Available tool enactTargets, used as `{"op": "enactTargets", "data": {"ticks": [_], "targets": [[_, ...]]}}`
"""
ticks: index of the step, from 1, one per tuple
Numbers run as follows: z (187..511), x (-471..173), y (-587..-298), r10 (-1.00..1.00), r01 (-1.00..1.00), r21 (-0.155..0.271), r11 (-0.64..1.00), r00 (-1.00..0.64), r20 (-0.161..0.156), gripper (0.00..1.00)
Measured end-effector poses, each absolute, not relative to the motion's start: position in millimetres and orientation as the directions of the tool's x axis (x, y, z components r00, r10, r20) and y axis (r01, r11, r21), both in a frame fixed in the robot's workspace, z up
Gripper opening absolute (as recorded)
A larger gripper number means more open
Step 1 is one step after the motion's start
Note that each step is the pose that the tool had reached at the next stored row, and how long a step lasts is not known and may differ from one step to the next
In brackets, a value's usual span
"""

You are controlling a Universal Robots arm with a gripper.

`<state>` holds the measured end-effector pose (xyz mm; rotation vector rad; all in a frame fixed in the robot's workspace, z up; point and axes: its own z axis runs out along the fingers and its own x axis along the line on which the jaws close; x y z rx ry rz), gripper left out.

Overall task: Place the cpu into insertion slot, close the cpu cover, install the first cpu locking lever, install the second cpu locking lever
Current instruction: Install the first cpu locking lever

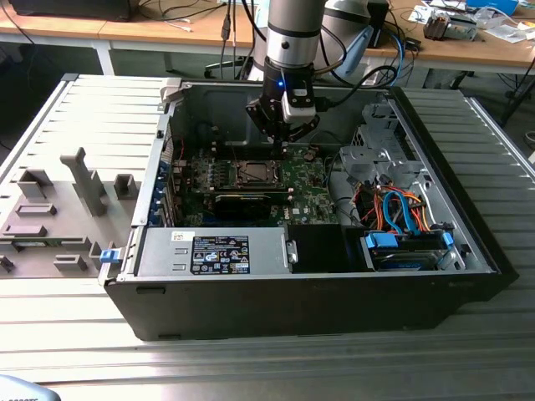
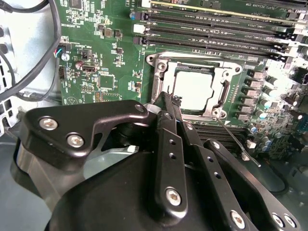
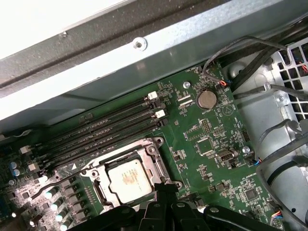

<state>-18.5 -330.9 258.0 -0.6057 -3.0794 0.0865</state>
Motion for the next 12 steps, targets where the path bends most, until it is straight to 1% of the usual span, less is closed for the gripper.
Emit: {"op": "enactTargets", "data": {"ticks": [12], "targets": [[258.0,-18.5,-330.9,0.369,0.369,-0.054,0.928,-0.929,-0.009,0.11]]}}
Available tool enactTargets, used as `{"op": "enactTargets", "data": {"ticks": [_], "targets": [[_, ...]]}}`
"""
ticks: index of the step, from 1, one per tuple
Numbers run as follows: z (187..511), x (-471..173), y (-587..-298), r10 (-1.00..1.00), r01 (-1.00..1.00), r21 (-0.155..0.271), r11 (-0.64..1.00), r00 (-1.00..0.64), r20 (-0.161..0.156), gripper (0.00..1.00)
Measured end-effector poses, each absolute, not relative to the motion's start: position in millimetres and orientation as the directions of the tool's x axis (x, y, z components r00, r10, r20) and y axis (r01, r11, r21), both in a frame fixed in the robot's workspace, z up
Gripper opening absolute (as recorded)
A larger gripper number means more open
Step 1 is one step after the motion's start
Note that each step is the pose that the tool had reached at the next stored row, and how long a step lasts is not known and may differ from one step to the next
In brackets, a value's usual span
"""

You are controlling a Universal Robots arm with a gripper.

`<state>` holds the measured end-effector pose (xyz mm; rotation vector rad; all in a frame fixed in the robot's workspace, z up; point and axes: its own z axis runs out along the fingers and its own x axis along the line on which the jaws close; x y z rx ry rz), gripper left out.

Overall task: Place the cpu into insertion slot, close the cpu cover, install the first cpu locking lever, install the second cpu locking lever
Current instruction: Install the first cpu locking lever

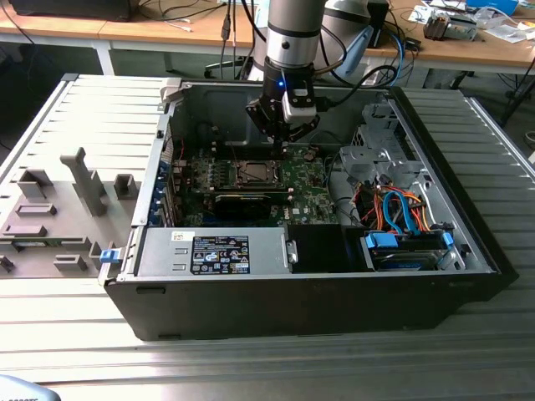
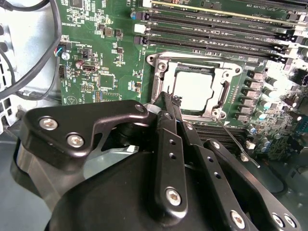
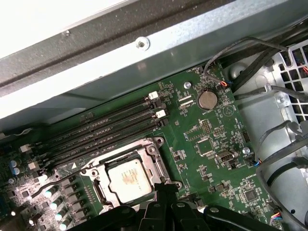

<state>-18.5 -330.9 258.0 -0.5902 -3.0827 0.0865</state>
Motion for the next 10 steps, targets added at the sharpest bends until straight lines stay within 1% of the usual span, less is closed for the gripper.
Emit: {"op": "enactTargets", "data": {"ticks": [10], "targets": [[258.0,-18.5,-330.9,0.36,0.36,-0.054,0.931,-0.933,-0.009,0.11]]}}
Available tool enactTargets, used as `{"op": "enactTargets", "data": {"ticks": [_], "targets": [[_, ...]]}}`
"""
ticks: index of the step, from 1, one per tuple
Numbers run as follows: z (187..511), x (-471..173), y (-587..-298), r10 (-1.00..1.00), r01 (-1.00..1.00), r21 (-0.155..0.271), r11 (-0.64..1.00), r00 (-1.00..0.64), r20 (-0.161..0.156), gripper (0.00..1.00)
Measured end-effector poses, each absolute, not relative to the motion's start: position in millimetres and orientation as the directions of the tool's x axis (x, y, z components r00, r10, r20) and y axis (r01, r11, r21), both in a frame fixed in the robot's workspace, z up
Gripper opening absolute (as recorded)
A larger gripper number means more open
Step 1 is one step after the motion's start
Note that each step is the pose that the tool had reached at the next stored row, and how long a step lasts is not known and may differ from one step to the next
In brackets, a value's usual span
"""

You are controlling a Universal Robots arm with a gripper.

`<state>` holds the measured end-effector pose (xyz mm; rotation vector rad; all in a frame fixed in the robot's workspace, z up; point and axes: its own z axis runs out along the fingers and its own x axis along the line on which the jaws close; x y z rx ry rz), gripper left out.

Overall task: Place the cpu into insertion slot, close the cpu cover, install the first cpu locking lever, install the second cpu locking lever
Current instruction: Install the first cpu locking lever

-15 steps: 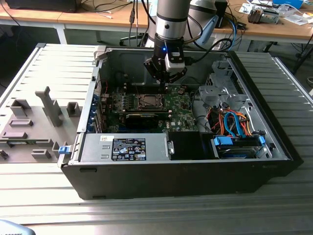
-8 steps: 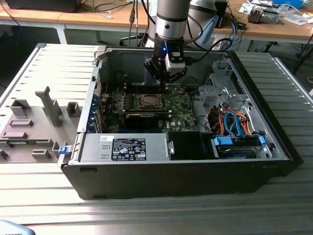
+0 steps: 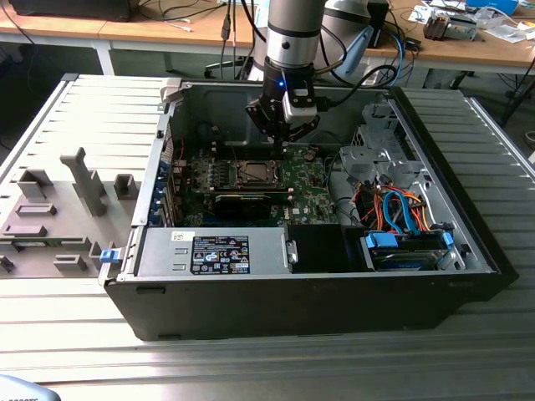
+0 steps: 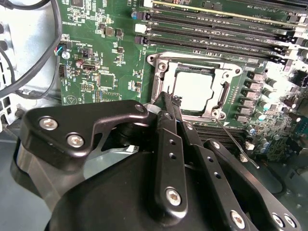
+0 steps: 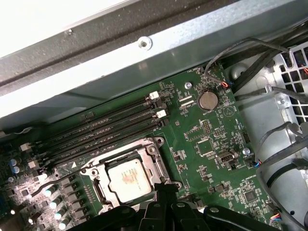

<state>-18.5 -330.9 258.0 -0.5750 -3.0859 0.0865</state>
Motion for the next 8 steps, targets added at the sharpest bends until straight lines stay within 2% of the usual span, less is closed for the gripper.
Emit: {"op": "enactTargets", "data": {"ticks": [8], "targets": [[258.0,-18.5,-330.9,0.353,0.353,-0.054,0.934,-0.936,-0.009,0.11]]}}
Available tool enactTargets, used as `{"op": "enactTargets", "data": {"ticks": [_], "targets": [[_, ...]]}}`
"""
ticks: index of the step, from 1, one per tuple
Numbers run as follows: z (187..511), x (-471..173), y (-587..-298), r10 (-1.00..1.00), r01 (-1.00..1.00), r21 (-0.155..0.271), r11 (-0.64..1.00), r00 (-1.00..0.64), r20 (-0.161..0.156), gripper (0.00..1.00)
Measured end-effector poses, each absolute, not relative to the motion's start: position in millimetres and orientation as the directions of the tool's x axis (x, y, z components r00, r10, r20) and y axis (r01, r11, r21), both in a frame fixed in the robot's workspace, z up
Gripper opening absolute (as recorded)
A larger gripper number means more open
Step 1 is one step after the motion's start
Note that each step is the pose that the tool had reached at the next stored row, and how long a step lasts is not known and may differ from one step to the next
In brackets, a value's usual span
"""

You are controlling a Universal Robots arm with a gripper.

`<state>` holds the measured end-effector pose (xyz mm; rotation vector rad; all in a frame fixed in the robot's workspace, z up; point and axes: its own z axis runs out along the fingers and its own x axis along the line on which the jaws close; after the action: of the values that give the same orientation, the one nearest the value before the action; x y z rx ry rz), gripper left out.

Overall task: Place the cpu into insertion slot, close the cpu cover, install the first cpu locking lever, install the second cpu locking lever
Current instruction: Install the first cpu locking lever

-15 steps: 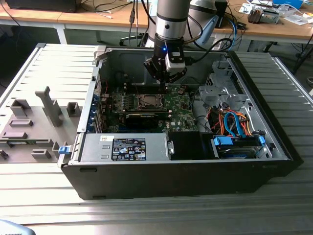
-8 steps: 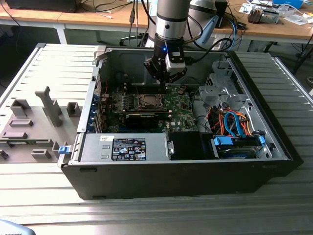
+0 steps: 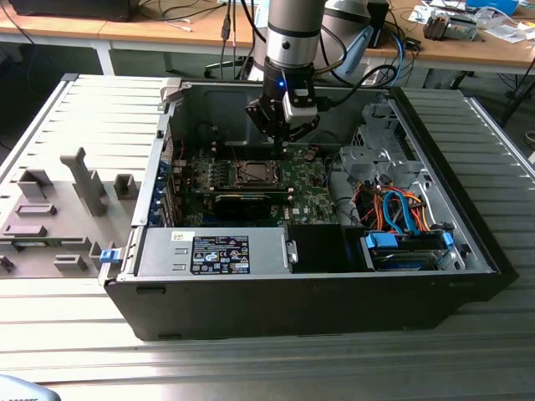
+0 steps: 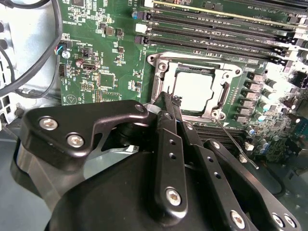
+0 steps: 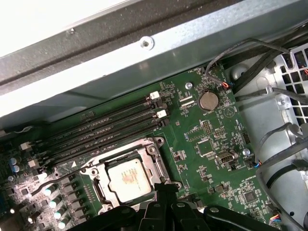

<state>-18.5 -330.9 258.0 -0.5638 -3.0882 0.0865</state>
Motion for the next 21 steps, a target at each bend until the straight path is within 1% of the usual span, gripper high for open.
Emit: {"op": "enactTargets", "data": {"ticks": [21], "targets": [[258.0,-18.5,-330.9,0.34,0.34,-0.054,0.939,-0.94,-0.009,0.11]]}}
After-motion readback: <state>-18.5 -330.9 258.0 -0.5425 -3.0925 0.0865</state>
